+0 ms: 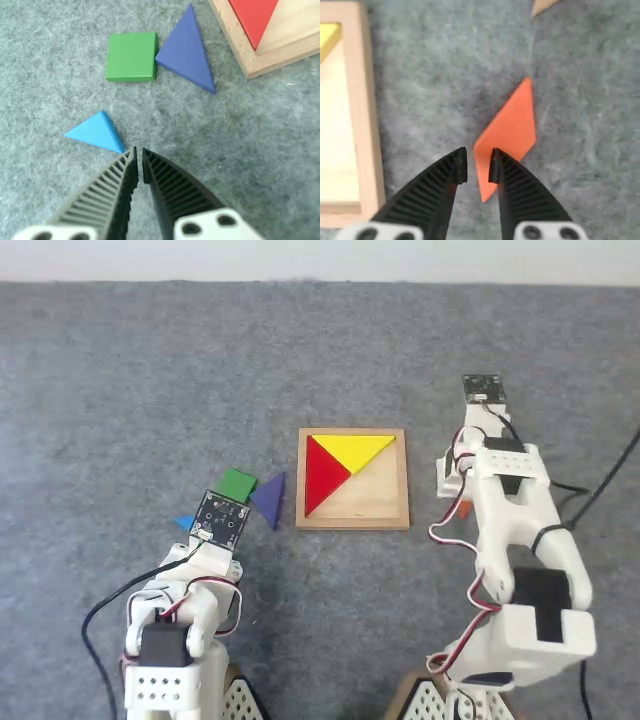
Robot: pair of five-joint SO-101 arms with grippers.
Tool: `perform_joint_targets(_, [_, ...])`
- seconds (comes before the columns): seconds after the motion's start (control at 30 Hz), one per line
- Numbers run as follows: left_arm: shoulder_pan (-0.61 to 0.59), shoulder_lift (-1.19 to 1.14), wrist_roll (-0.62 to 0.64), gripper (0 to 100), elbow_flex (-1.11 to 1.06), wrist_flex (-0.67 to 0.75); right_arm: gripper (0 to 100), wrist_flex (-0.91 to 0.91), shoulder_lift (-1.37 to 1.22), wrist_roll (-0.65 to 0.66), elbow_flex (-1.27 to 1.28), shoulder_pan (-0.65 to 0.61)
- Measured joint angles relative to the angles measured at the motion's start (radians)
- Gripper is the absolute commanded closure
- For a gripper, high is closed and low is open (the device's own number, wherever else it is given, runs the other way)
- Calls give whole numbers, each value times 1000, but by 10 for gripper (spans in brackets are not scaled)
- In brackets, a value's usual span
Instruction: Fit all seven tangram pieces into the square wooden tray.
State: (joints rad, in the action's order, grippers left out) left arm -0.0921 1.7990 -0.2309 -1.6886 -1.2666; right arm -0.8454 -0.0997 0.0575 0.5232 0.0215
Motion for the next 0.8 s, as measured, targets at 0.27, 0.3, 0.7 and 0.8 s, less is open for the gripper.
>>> perform_joint_targets(0.27, [0, 0, 0, 984, 0, 0, 893, -28, -8, -12, -8, 72])
perform_joint_targets(0.3, [0, 0, 0, 984, 0, 0, 893, -34, -8, -12, -8, 81])
perform_joint_targets(0.7, [0, 0, 0, 984, 0, 0, 788, -46, 52, 25, -3, -2])
perform_joint_targets(0.8, [0, 0, 0, 984, 0, 0, 813, -57, 110, 12, -3, -64])
